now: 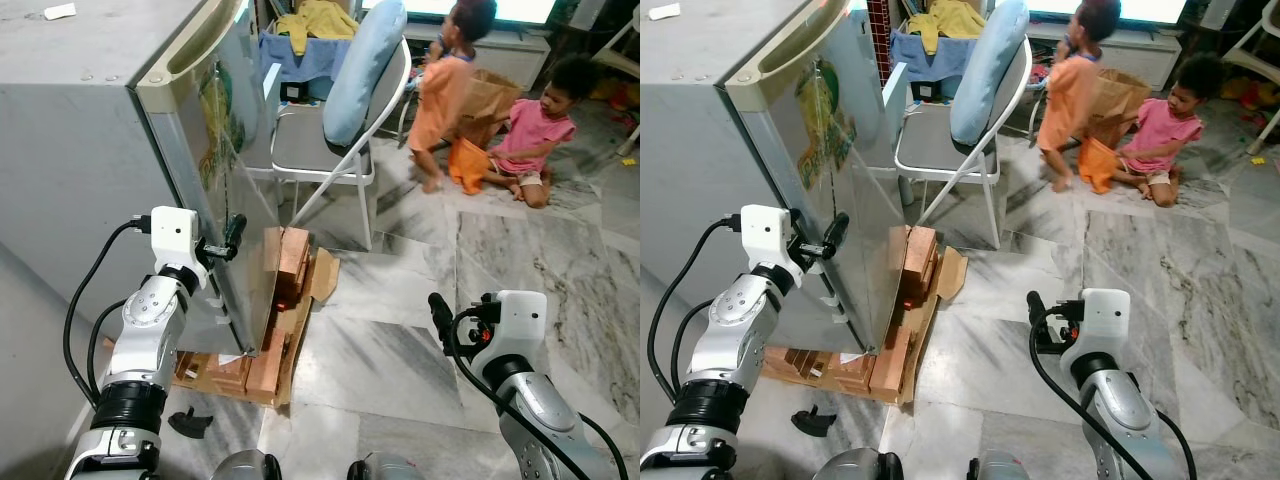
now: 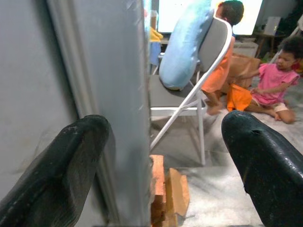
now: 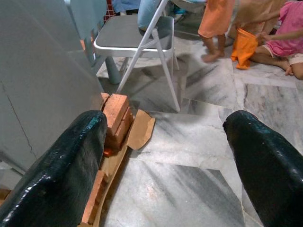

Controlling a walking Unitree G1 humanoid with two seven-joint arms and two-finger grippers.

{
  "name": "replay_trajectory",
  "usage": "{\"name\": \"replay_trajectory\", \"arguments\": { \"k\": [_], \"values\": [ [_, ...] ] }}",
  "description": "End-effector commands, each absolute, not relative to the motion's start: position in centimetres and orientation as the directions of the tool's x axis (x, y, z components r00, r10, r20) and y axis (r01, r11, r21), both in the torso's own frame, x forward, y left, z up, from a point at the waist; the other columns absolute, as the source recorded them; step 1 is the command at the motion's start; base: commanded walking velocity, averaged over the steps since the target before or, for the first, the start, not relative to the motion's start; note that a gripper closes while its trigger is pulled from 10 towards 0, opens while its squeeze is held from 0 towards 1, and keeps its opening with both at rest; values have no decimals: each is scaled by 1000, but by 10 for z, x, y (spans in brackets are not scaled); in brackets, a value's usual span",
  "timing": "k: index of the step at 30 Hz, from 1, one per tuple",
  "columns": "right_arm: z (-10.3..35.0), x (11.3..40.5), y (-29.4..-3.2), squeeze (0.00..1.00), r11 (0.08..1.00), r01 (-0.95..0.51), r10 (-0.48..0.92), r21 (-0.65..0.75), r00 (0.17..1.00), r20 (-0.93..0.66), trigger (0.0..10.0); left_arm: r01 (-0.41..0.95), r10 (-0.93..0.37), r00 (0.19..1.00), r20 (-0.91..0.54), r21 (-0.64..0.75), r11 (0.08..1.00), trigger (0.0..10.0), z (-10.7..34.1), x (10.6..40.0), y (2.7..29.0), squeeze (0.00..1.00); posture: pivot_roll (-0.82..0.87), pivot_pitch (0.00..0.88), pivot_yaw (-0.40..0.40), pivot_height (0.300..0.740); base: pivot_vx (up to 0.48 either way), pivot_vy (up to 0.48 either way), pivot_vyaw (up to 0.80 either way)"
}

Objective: Restocking fridge

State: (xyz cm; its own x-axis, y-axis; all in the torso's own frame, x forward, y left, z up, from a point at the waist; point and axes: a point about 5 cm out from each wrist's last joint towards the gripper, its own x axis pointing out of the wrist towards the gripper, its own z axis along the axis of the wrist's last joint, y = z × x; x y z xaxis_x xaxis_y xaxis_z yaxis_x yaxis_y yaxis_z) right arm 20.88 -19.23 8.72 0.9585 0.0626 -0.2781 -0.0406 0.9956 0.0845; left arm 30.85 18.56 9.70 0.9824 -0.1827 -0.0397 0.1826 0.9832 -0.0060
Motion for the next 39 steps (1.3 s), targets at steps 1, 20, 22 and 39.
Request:
{"name": "replay_trajectory", "arguments": {
  "k": [1, 20, 22, 39],
  "values": [
    [87, 212, -190, 0, 995, -47, 69, 83, 956, -286, 10000, 158, -158, 987, -36, 12, 987, 10000, 97, 307, 191, 0, -102, 15, 8, 740, 0, 0, 0],
    [80, 213, -191, 0, 998, -46, 60, 49, 944, -323, 10000, 344, -344, 939, 19, 9, 939, 10000, 116, 324, 151, 0, -93, 20, -8, 740, 0, 0, 0],
    [79, 214, -190, 0, 998, -51, 64, 47, 941, -332, 10000, 377, -377, 926, 15, -5, 926, 10000, 115, 322, 149, 0, -89, 22, -8, 740, 0, 0, 0],
    [70, 195, -201, 0, 999, -13, 32, 52, 926, -376, 10000, 826, -825, 564, 38, 2, 564, 10000, 136, 290, 28, 0, -72, 30, -21, 740, 0, 0, 0]
  ]
}}
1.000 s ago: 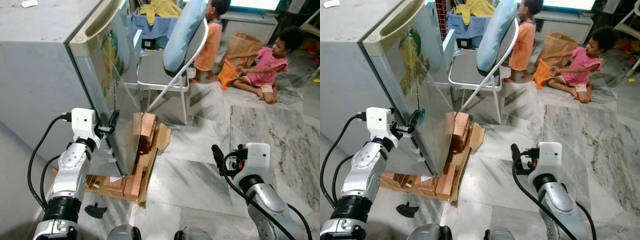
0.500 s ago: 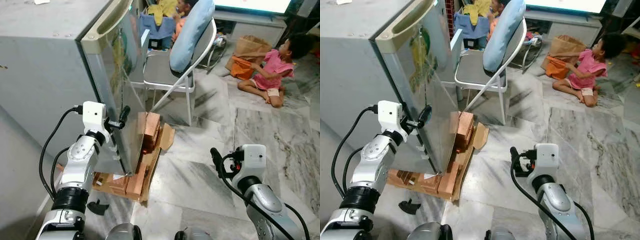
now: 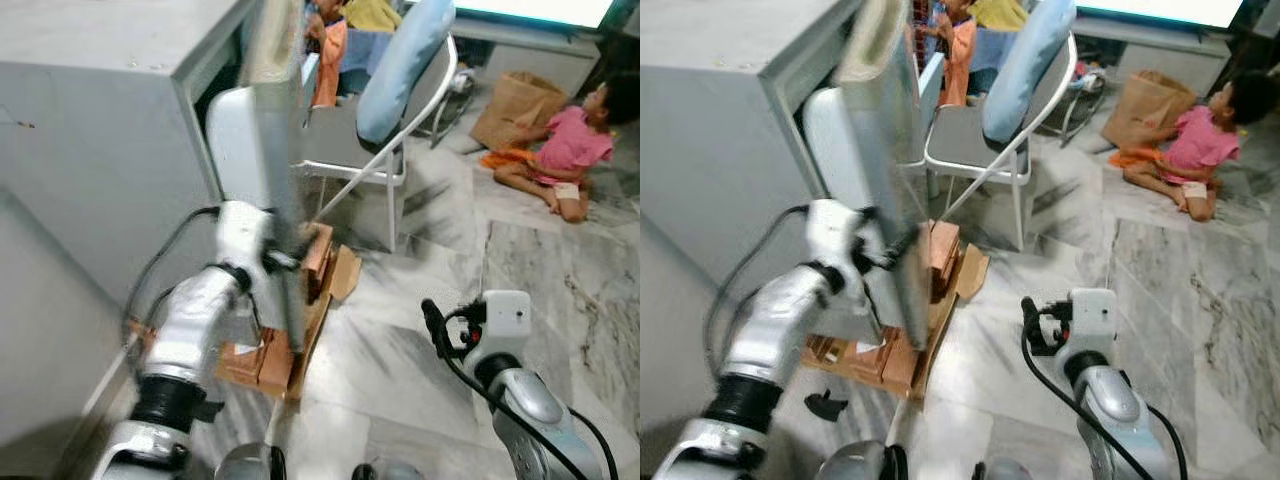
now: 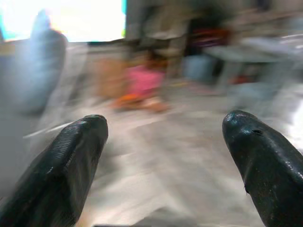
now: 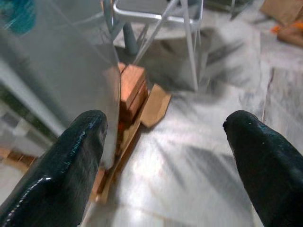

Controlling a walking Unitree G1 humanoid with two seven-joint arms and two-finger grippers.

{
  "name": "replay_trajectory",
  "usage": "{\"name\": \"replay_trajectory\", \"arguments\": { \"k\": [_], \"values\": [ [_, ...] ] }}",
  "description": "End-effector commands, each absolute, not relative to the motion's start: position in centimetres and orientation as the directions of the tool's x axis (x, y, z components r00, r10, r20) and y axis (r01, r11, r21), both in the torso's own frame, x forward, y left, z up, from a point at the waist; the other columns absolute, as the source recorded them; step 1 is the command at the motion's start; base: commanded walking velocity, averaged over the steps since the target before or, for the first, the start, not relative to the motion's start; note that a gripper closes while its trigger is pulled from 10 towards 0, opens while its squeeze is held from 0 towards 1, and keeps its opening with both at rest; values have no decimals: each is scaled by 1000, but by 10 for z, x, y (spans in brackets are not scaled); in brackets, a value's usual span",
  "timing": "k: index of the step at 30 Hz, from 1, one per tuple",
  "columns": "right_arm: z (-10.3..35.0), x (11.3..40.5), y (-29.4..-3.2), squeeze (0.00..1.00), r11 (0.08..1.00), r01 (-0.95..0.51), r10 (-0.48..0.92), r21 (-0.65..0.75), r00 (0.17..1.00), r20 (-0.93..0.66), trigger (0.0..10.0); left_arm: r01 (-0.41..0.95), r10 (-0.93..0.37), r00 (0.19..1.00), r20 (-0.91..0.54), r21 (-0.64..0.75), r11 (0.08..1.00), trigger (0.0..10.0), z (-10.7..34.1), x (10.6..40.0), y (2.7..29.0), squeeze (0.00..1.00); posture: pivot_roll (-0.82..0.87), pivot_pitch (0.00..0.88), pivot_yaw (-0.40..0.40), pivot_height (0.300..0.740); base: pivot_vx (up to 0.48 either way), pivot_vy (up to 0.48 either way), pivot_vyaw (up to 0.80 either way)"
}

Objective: Restocking fridge

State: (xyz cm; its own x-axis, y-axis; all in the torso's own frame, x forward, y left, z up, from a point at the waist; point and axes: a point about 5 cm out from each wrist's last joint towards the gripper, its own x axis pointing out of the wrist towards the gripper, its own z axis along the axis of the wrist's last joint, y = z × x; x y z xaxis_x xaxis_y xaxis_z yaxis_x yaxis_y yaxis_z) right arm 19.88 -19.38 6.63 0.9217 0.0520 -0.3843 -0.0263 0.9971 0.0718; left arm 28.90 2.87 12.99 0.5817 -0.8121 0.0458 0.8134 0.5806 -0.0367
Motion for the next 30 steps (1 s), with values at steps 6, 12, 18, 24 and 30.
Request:
{"name": "replay_trajectory", "arguments": {
  "k": [6, 12, 18, 24, 30],
  "values": [
    [70, 193, -202, 0, 999, 8, 8, 41, 930, -368, 10000, 800, -800, 599, 13, -20, 599, 10000, 128, 294, 37, 0, -82, 24, -10, 740, 0, 0, 0],
    [71, 201, -197, 0, 999, 6, 11, 48, 942, -336, 10000, 699, -699, 715, -4, -7, 715, 10000, 123, 306, 76, 0, -63, 35, 2, 740, 51, -61, 0],
    [71, 205, -196, 0, 999, 6, 10, 49, 943, -334, 10000, 670, -670, 742, -13, 0, 742, 10000, 121, 308, 89, 0, -55, 31, -3, 740, 360, -311, 0],
    [71, 207, -196, 0, 999, 3, 12, 44, 944, -330, 10000, 700, -700, 714, -9, -10, 714, 10000, 120, 304, 80, 0, -63, 31, -4, 740, 386, -280, 0],
    [70, 207, -196, 0, 999, 12, 3, 43, 944, -329, 10000, 711, -711, 703, -23, -9, 704, 10000, 116, 301, 76, 0, -66, 29, 3, 740, 374, -296, 0]
  ]
}}
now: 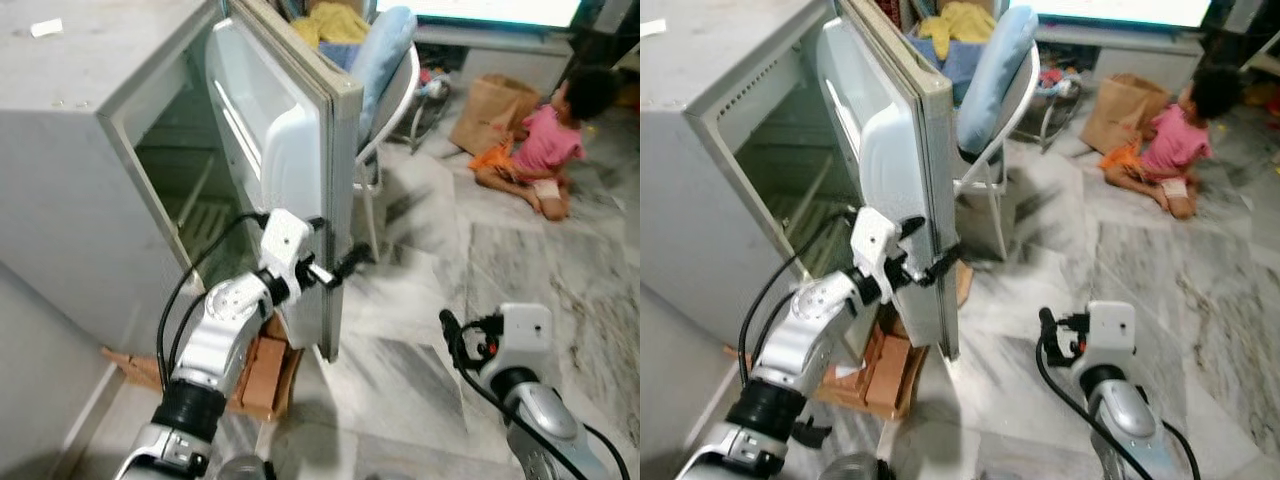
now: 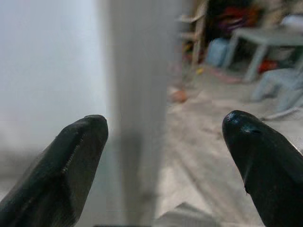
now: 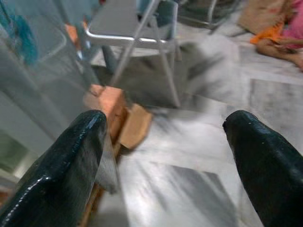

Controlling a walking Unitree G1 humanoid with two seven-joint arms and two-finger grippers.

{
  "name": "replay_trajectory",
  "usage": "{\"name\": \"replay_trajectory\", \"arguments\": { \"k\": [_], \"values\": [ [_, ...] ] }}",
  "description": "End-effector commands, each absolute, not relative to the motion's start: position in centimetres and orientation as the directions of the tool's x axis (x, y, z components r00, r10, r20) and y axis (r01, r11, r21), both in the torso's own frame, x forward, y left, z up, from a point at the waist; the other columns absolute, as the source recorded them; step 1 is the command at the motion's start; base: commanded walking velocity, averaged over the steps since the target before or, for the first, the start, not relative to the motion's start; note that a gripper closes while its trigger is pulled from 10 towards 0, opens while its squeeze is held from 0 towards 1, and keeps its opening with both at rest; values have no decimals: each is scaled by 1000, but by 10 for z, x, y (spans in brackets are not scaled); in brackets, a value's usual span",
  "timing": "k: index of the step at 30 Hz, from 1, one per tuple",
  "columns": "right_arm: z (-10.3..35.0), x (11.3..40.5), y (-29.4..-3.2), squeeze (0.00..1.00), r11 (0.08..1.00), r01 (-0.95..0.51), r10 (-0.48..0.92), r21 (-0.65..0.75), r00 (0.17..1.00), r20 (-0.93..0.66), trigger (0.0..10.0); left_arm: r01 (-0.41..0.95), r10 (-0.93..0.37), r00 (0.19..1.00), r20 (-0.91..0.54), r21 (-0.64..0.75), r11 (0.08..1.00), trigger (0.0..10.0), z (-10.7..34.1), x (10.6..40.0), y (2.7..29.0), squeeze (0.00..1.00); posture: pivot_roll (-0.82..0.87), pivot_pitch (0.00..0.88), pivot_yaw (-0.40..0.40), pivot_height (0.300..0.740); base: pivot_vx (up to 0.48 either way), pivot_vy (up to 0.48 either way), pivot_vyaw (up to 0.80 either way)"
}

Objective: Restocking fridge

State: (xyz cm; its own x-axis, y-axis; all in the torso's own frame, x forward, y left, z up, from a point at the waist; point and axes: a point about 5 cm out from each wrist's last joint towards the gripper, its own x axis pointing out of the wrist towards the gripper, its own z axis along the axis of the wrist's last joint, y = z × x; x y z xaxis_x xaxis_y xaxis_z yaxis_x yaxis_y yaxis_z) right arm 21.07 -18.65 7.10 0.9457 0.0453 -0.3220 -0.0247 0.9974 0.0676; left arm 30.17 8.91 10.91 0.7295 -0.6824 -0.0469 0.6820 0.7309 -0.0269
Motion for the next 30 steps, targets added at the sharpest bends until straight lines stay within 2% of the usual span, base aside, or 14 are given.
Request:
{"name": "replay_trajectory", "arguments": {
  "k": [1, 5, 8, 15, 20, 24, 30],
  "values": [
    [70, 207, -196, 0, 999, 13, 2, 43, 945, -328, 10000, 696, -696, 718, -26, -4, 718, 10000, 115, 304, 77, 0, -68, 30, 5, 740, 398, -262, 0],
    [70, 207, -195, 0, 999, 16, -1, 43, 945, -327, 10000, 640, -639, 768, -42, 23, 768, 10000, 114, 313, 83, 0, -68, 31, 7, 740, 436, 0, 0],
    [70, 207, -195, 0, 999, 18, -3, 43, 945, -326, 10000, 643, -642, 765, -43, 23, 765, 10000, 115, 316, 82, 0, -68, 31, 7, 740, 444, 0, 0],
    [70, 207, -194, 0, 999, 19, -3, 45, 945, -326, 10000, 699, -699, 715, -4, 23, 715, 10000, 124, 319, 57, 0, -71, 30, 8, 740, 472, 0, 0],
    [69, 205, -195, 0, 999, 27, -13, 41, 946, -324, 10000, 715, -715, 699, 16, -3, 699, 10000, 125, 314, 52, 0, -82, 27, 14, 740, 0, 0, 0],
    [69, 205, -196, 0, 999, 35, -20, 42, 945, -325, 10000, 726, -726, 687, -26, 14, 687, 10000, 111, 305, 63, 0, -73, 27, 14, 740, 0, 0, 0],
    [68, 207, -195, 0, 999, 29, -14, 42, 946, -325, 10000, 711, -711, 703, -36, 10, 703, 10000, 106, 301, 71, 0, -61, 28, 6, 740, 158, -307, 0]
  ]
}}
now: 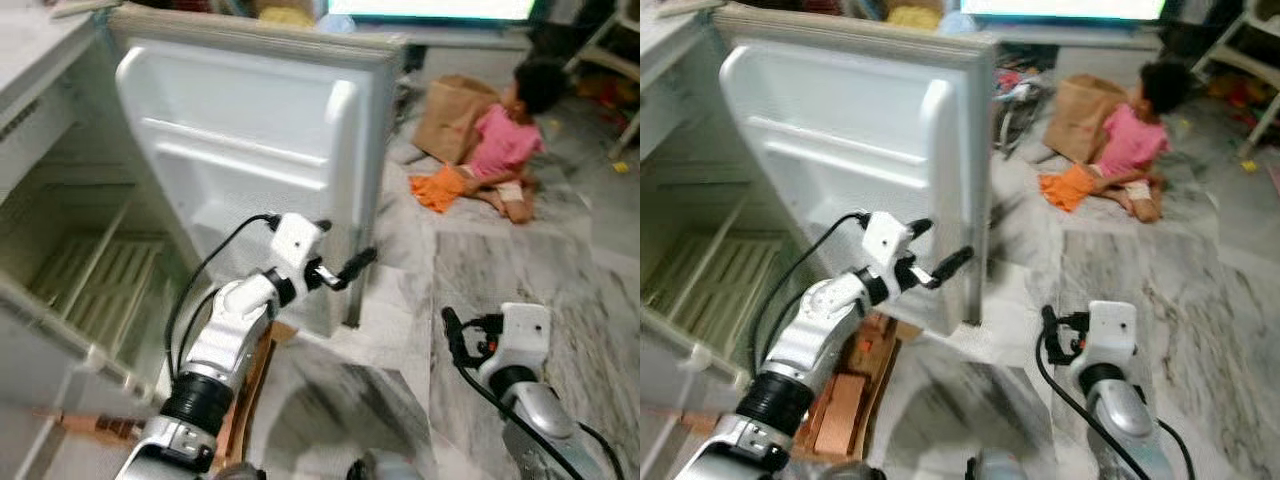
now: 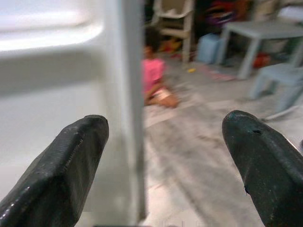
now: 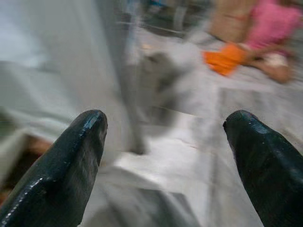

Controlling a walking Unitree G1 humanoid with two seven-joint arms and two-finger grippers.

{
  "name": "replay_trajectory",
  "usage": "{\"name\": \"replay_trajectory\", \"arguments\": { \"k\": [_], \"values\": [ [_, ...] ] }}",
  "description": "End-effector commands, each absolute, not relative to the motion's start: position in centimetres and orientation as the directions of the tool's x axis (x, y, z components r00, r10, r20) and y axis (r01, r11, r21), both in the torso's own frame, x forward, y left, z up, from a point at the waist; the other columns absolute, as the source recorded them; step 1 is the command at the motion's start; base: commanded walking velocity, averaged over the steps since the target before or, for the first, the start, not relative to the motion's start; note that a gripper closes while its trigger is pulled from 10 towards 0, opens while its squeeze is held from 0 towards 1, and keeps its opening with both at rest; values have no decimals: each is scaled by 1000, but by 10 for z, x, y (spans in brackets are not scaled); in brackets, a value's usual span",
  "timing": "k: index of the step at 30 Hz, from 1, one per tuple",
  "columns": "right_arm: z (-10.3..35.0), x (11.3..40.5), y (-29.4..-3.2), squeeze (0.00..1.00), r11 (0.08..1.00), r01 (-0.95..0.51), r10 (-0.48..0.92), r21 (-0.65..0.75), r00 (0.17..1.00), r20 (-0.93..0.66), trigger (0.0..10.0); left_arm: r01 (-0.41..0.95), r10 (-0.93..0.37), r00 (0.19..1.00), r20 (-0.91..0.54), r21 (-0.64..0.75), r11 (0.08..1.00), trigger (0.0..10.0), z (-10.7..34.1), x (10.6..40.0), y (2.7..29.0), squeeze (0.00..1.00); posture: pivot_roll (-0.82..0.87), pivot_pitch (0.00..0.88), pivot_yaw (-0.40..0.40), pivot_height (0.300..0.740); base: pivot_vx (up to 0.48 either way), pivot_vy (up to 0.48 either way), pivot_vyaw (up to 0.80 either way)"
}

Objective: Restocking fridge

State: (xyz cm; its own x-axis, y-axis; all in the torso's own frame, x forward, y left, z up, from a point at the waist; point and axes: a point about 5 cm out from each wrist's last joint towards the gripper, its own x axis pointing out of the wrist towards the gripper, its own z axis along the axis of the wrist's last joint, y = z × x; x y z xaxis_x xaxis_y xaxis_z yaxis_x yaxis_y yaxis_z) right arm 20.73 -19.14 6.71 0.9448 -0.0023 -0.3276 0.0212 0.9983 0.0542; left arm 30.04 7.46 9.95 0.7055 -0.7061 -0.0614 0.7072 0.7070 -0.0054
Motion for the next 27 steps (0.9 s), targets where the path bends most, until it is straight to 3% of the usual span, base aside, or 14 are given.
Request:
{"name": "replay_trajectory", "arguments": {
  "k": [1, 15, 19, 27],
  "values": [
    [68, 208, -194, 0, 999, 25, -10, 41, 946, -325, 10000, 713, -713, 701, -38, 13, 701, 10000, 106, 301, 72, 0, -59, 26, 4, 740, 319, -356, 0],
    [74, 216, -196, 0, 998, 36, -21, 47, 960, -279, 10000, 671, -667, 741, -81, 39, 740, 10000, 96, 293, 94, 0, -50, 17, 11, 740, 261, -398, 0],
    [82, 226, -195, 0, 999, 18, -7, 44, 970, -242, 10000, 550, -544, 835, -82, 106, 829, 10000, 101, 296, 118, 0, -19, 24, 18, 740, 278, -388, 0],
    [92, 235, -180, 0, 997, -69, 74, 28, 972, -223, 10000, 468, -456, 882, -120, 105, 877, 10000, 92, 282, 146, 0, -46, 27, 27, 740, 287, -381, -82]
  ]
}}
